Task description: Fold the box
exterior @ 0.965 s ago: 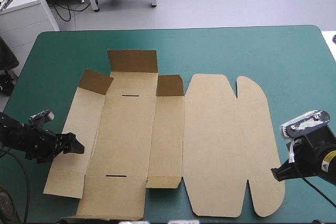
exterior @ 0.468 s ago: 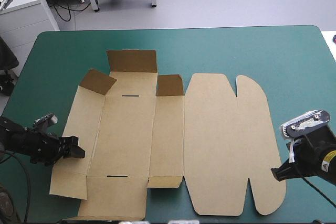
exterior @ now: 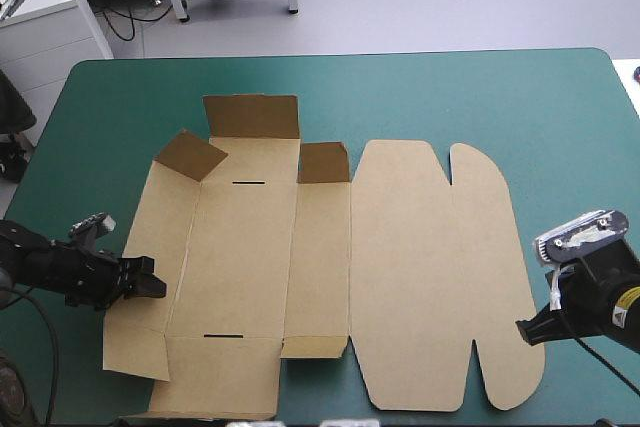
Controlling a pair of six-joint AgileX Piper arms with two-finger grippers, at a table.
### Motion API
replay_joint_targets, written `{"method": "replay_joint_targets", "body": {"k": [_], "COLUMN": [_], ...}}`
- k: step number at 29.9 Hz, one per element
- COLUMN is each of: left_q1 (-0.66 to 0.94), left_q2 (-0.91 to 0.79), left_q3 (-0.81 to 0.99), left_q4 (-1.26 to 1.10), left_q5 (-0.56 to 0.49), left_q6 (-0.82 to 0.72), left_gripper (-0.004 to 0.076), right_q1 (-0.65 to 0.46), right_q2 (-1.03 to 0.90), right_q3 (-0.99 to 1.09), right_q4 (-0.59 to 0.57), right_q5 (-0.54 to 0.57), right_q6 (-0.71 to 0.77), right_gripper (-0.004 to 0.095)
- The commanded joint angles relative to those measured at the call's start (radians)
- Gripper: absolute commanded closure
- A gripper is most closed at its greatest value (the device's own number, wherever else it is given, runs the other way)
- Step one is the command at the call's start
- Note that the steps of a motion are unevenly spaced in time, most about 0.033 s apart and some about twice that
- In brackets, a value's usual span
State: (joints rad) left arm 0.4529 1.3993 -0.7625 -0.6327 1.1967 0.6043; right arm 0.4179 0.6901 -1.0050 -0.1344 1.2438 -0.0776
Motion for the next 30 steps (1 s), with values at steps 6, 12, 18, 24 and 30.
{"method": "replay_joint_targets", "body": {"k": [6, 12, 18, 24, 30], "left_q1": [-0.078, -0.078, -0.078, -0.078, -0.078], "left_q2": [-0.026, -0.026, -0.026, -0.026, -0.026], "left_q3": [-0.018, -0.018, -0.018, -0.018, -0.018], "left_q4": [-0.038, -0.042, -0.038, -0.045, -0.026], "left_q5": [0.095, 0.095, 0.095, 0.085, 0.075], "left_q6": [0.002, -0.011, -0.012, -0.017, 0.022], "left_gripper": [0.0381, 0.0397, 0.0458, 0.0594, 0.0734], "right_q1": [-0.005, -0.005, -0.005, -0.005, -0.005], "right_q2": [0.001, 0.001, 0.001, 0.001, 0.001], "right_q3": [-0.023, -0.023, -0.023, -0.023, -0.023], "right_q4": [-0.013, -0.013, -0.013, -0.013, -0.027], "right_q5": [-0.042, -0.033, -0.033, -0.031, -0.031], "right_q6": [-0.009, -0.009, -0.009, -0.009, -0.009], "right_gripper": [0.0928, 0.0928, 0.0928, 0.0928, 0.0928]}}
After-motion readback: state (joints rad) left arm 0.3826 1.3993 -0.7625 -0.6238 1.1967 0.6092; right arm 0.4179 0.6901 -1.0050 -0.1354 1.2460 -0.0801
